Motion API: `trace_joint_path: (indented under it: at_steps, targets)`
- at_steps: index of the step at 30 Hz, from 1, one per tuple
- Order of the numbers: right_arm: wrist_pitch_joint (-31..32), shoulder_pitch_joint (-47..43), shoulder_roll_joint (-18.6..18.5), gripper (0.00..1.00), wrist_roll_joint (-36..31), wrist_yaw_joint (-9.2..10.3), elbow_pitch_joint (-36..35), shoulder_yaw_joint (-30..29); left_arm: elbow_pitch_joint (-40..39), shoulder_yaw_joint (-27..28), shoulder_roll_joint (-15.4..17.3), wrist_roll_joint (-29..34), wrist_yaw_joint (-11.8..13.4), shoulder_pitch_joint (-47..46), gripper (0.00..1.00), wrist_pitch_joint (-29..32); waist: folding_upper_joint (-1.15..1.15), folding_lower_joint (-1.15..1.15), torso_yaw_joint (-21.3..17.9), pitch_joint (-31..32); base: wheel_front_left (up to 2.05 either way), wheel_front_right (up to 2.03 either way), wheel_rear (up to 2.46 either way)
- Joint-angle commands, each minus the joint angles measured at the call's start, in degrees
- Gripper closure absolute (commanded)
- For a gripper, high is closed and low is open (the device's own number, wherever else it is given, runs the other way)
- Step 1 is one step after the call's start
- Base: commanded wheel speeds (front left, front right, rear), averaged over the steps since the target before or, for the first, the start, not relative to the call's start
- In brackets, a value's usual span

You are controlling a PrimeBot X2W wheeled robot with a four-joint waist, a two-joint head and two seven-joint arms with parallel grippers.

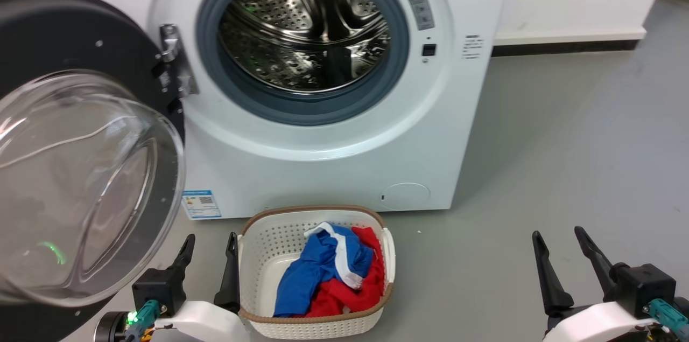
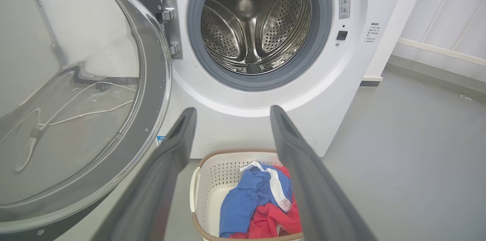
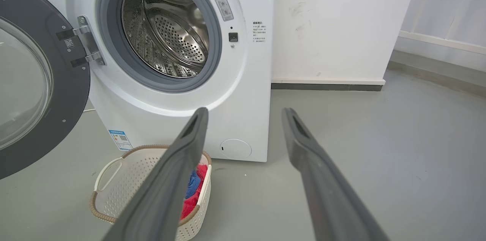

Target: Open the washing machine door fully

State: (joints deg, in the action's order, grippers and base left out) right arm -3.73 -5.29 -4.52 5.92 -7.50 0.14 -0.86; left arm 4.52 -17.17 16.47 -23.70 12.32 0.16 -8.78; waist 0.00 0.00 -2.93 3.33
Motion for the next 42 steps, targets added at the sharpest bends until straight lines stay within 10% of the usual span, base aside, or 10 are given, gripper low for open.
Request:
trace_joint_path:
  at_steps: [1, 42]
  targets:
    - [-0.01, 0.09, -0.24, 0.00, 0.25, 0.02, 0.10, 0.16, 0.33, 0.01, -0.04, 0.01, -0.01, -0.62, 0.00, -0.26, 0.00, 0.00, -1.26, -0.05, 0.00, 0.00, 0.00]
    - [-0.24, -0.68, 0.49, 0.00, 0.54, 0.02, -0.73, 0.87, 3.84, 0.81, 0.08, -2.13, 1.17, -0.38, 0.00, -3.39, 0.00, 0.00, -0.74, 0.07, 0.00, 0.00, 0.00]
